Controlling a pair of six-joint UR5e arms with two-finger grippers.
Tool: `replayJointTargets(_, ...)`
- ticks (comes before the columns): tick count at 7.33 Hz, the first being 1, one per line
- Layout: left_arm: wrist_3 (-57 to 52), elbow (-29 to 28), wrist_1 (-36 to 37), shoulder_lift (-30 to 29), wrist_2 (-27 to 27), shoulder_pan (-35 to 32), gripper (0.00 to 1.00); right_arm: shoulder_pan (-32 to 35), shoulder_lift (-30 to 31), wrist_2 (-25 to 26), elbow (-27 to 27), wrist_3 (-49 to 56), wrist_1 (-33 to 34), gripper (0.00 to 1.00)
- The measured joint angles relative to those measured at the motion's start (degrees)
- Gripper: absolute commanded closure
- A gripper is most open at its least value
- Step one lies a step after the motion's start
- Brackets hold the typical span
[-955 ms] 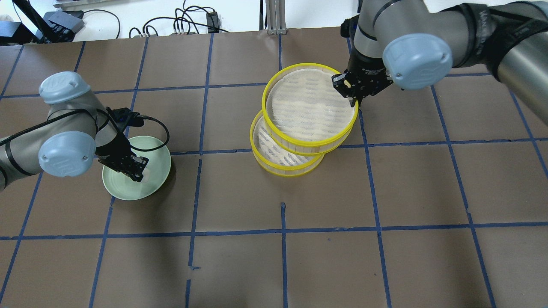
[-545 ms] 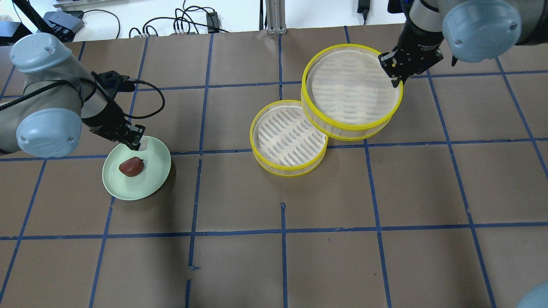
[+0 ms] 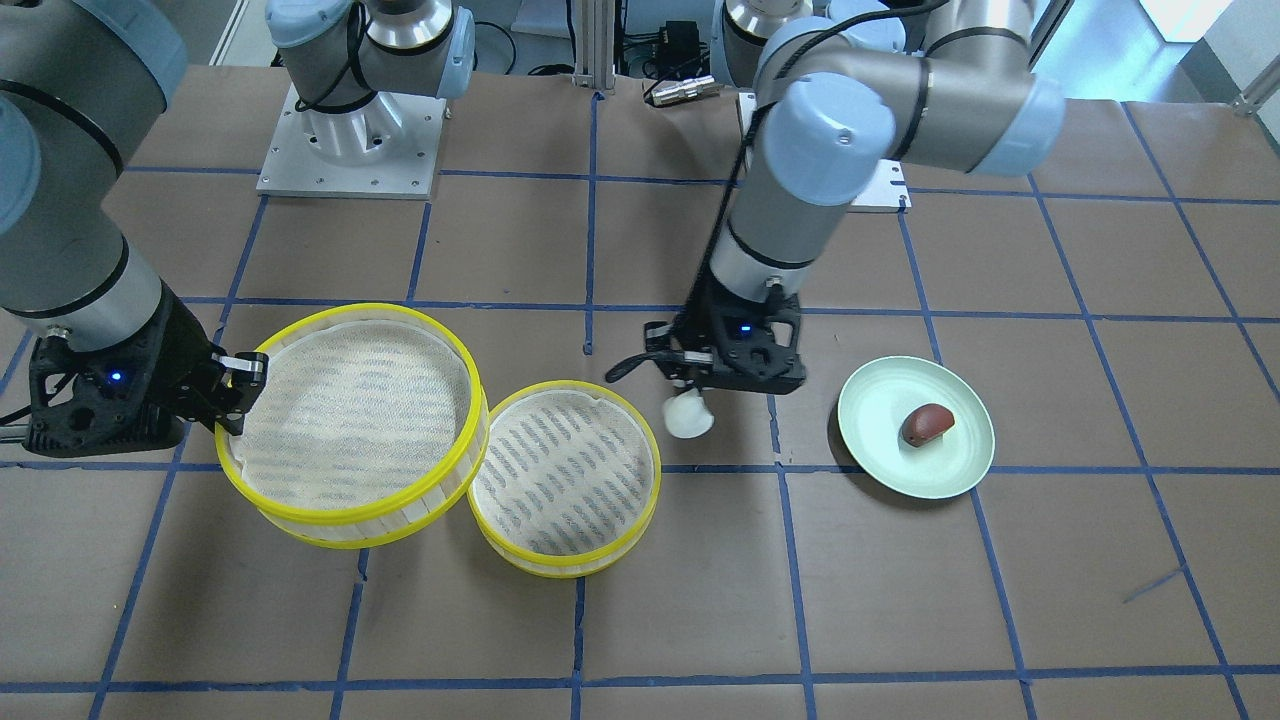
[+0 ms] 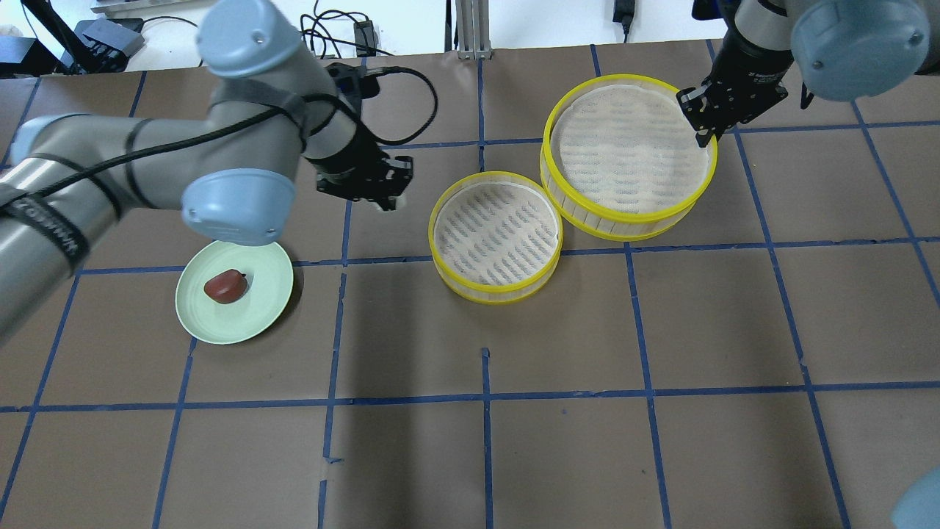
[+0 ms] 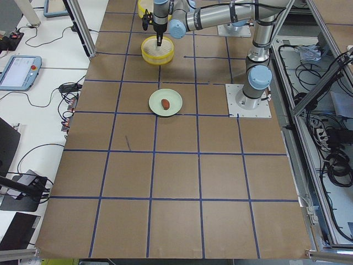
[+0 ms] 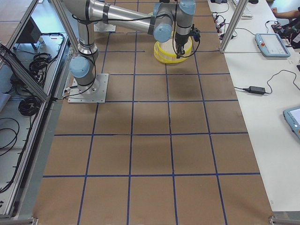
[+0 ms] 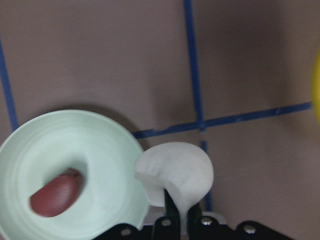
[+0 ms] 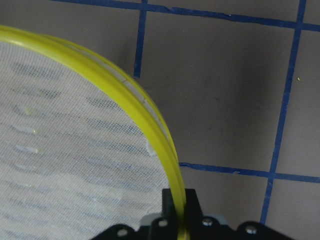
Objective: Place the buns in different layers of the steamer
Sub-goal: 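Lower the white bun into the bottom steamer tier and open the left gripper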
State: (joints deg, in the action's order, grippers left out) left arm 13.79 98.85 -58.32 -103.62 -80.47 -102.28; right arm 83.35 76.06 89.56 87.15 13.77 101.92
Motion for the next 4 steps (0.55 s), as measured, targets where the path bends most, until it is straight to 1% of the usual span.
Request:
replayJointTargets(1,3.34,-0.72,5.44,-3.9,0.22,-3.4,0.01,-0.02,0.0,0.0,0.06,0.0,-0.1,0.91)
replayJointTargets(2,4.67,-0.96,9.05,-6.69,-0.48,-5.1,0.0,-0.03,0.04,0.0,0.23,-0.07,-0.18,0.91)
replayJointTargets(4,5.07,-0.46,11.19,-7.85,-1.73,-5.95,0.0,-0.03,0.18,0.06,0.7,-0.42,-0.25,0.9)
